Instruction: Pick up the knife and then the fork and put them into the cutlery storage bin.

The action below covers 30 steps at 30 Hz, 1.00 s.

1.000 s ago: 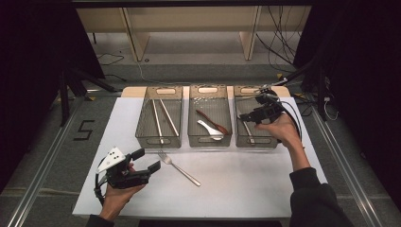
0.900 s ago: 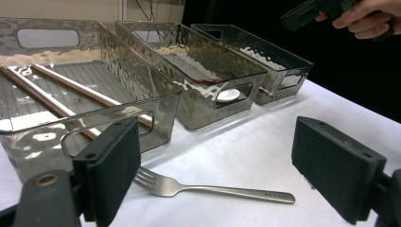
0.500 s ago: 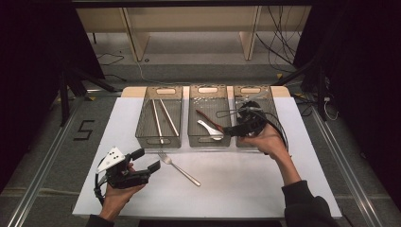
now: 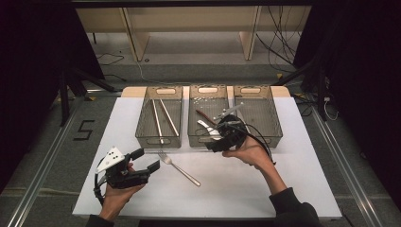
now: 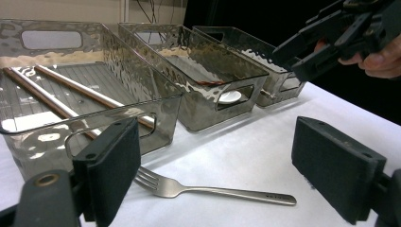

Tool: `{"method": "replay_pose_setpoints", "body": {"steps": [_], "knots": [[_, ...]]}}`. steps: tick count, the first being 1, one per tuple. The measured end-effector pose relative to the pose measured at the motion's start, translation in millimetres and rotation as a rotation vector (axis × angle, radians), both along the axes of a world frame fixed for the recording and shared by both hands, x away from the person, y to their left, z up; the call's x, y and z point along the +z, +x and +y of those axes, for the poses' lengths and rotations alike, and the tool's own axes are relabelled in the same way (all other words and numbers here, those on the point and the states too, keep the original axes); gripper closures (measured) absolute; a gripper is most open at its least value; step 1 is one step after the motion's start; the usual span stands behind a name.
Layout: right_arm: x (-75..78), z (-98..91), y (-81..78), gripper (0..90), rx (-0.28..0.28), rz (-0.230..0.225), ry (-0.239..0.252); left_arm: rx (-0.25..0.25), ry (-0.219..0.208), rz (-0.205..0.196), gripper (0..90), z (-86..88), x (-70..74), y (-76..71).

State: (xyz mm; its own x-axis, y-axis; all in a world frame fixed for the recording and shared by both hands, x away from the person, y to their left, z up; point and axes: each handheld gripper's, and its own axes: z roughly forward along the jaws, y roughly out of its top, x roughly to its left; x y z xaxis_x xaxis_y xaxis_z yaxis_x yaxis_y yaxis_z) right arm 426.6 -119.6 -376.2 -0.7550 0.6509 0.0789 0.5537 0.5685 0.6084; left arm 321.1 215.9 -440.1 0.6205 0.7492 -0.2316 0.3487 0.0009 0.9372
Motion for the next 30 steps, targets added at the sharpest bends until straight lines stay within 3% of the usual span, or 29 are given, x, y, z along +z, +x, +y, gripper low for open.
{"method": "replay_pose_setpoints", "body": {"steps": [30], "knots": [[-51.0, 71.4, -17.4, 27.7, 0.13, 0.079, -0.098, 0.0, -0.009, -0.004, 16.0, 0.3, 0.5, -0.6]]}}
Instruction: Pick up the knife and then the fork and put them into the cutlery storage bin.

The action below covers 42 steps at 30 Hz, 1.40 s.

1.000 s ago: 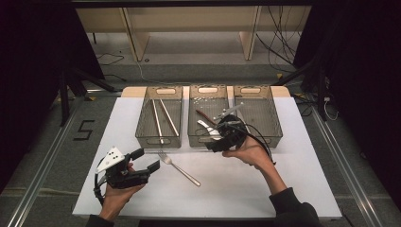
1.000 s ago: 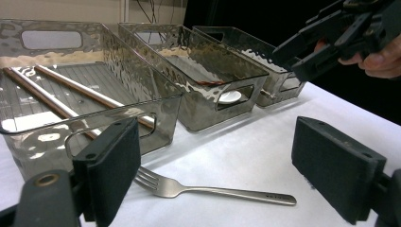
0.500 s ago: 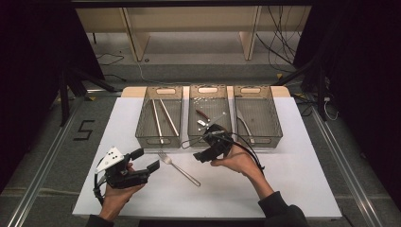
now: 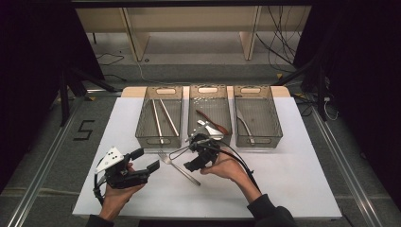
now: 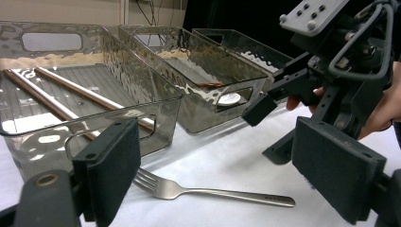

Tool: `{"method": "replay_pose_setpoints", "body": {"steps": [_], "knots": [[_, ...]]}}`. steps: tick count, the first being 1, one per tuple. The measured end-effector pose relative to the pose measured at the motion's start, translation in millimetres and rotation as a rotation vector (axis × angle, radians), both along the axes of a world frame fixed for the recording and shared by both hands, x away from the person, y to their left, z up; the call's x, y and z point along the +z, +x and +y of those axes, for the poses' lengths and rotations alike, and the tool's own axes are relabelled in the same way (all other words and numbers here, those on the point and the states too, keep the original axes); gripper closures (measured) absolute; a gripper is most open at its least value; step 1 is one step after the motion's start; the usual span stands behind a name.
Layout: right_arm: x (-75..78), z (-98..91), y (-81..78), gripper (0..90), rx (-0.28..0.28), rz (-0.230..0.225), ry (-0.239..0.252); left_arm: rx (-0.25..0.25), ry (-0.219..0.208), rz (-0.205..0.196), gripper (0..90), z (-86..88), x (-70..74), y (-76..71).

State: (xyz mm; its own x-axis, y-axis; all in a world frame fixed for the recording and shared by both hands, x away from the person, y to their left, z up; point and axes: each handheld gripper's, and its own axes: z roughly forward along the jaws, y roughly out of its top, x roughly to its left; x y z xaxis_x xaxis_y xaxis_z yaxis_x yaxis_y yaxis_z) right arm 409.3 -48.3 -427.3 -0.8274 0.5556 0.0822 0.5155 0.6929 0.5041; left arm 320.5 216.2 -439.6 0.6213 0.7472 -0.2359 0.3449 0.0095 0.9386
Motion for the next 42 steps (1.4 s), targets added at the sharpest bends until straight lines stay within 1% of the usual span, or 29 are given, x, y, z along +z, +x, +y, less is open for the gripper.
{"method": "replay_pose_setpoints", "body": {"steps": [4, 5, 11, 15, 20, 25, 29, 33, 39, 42], "knots": [[-4.6, 7.2, -0.7, 28.4, 0.009, 0.006, -0.012, -0.001, 0.0, -0.002, 16.0, 0.2, 0.0, 0.1], [-5.0, 8.3, -0.8, 28.6, 0.005, 0.014, -0.018, 0.0, -0.001, -0.002, 16.0, 0.3, 0.0, 0.2], [-12.4, 16.1, -0.1, 30.8, 0.018, 0.04, -0.045, -0.003, -0.003, -0.002, 16.0, 0.0, 0.1, 0.1], [-17.4, 22.7, -0.3, 33.3, 0.032, 0.051, -0.073, -0.008, 0.0, -0.003, 16.0, 0.1, 0.1, 0.0], [-23.1, 29.8, 1.3, 36.4, 0.036, 0.067, -0.105, -0.008, -0.005, -0.006, 16.0, 0.1, 0.3, -0.2], [-29.0, 35.0, 2.0, 41.3, 0.046, 0.081, -0.123, -0.006, -0.007, -0.007, 15.9, 0.4, 0.4, -0.2], [-33.0, 37.6, 2.0, 46.3, 0.056, 0.082, -0.147, -0.007, -0.005, -0.006, 16.0, 0.4, 0.5, -0.2], [-35.5, 39.5, 2.2, 50.4, 0.074, 0.07, -0.154, -0.006, -0.005, -0.006, 15.9, 0.5, 0.5, -0.3], [-36.5, 42.0, 1.8, 56.6, 0.08, 0.072, -0.171, -0.006, -0.004, -0.006, 16.0, 0.5, 0.5, -0.3], [-36.7, 42.3, 2.1, 59.1, 0.084, 0.066, -0.177, -0.006, -0.004, -0.006, 16.0, 0.5, 0.5, -0.3]]}}
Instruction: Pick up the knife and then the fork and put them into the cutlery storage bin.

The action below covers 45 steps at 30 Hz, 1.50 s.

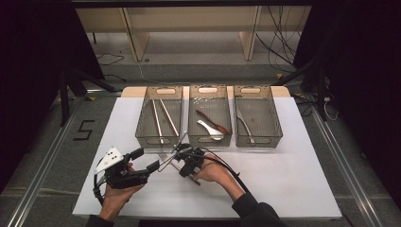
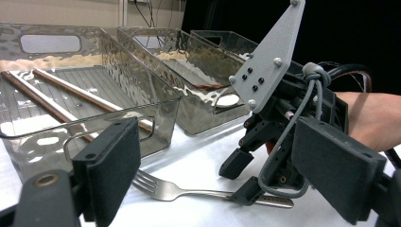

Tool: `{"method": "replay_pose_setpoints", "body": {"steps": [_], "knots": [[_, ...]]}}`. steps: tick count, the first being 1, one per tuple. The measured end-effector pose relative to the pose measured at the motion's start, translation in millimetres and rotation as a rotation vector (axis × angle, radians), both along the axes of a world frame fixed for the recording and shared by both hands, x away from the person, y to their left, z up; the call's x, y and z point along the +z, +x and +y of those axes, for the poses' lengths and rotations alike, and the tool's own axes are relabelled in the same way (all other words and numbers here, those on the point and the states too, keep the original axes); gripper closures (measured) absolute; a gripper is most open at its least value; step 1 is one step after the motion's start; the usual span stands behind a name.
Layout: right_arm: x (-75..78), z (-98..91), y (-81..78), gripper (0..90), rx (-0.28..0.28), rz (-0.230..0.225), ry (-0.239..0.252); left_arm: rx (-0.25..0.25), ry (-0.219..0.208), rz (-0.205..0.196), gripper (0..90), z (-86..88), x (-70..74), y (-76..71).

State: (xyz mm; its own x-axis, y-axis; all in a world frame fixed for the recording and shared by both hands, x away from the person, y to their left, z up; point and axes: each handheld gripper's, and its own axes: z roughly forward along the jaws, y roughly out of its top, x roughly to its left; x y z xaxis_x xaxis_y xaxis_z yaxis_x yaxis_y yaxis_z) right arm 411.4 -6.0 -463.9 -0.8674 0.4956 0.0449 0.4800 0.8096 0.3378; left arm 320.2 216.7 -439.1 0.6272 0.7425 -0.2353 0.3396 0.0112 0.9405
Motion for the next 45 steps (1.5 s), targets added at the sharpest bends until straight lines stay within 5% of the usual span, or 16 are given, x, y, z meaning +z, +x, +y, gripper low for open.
{"method": "replay_pose_setpoints", "body": {"steps": [12, 23, 45], "knots": [[-0.7, 4.2, -1.4, 62.3, 0.024, -0.021, -0.026, -0.003, 0.005, -0.001, 16.0, -0.1, 0.1, -0.1], [0.4, 2.3, 3.7, 81.3, 0.026, -0.008, -0.049, -0.001, 0.0, -0.002, 16.0, -0.1, 0.2, -0.5], [3.6, 0.9, 4.0, 83.2, 0.053, 0.018, -0.031, 0.001, -0.003, -0.002, 16.0, 0.1, 0.2, -0.4]]}}
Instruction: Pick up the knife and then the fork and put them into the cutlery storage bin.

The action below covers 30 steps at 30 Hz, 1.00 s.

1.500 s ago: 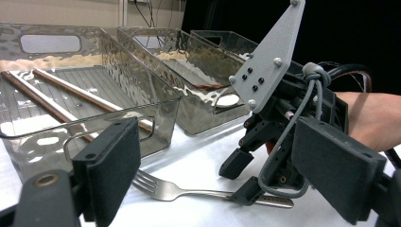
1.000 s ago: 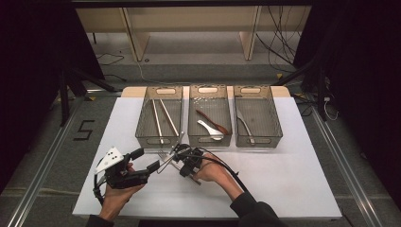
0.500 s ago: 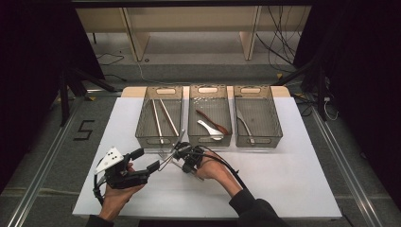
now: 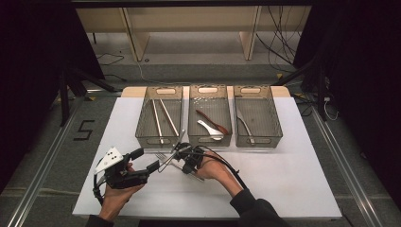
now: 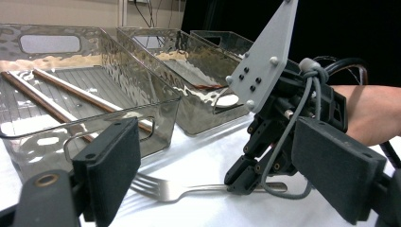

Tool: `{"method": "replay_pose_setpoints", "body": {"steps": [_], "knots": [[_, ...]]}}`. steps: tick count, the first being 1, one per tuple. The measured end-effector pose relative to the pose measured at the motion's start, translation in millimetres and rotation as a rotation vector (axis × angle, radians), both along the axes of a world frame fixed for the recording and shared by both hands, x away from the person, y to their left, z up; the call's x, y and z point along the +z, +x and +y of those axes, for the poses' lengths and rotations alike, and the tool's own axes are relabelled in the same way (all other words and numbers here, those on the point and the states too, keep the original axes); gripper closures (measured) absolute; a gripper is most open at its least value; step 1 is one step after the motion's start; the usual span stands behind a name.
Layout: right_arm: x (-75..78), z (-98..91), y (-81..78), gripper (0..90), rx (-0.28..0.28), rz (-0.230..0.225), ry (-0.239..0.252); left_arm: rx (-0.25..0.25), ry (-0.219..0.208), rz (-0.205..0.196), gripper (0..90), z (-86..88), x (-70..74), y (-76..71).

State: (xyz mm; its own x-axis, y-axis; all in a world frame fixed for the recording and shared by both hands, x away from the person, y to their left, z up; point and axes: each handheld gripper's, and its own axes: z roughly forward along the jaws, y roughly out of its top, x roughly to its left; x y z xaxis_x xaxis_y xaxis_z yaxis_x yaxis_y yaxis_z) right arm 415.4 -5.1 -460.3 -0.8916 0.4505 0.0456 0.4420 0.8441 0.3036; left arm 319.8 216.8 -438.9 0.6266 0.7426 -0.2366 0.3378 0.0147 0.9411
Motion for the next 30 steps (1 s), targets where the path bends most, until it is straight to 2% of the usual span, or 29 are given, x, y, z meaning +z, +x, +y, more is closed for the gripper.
{"method": "replay_pose_setpoints", "body": {"steps": [6, 11, 30], "knots": [[6.2, -5.3, 0.9, 83.2, -0.007, -0.013, 0.025, 0.0, 0.0, 0.0, 16.0, 0.1, 0.0, 0.1], [18.1, -14.3, 2.1, 83.1, -0.027, -0.013, 0.046, 0.001, 0.0, 0.0, 15.9, 0.0, -0.1, 0.1], [62.3, -70.6, 15.7, 83.2, -0.13, -0.078, 0.16, 0.002, 0.002, 0.001, 16.0, -0.1, -0.2, 0.2]]}}
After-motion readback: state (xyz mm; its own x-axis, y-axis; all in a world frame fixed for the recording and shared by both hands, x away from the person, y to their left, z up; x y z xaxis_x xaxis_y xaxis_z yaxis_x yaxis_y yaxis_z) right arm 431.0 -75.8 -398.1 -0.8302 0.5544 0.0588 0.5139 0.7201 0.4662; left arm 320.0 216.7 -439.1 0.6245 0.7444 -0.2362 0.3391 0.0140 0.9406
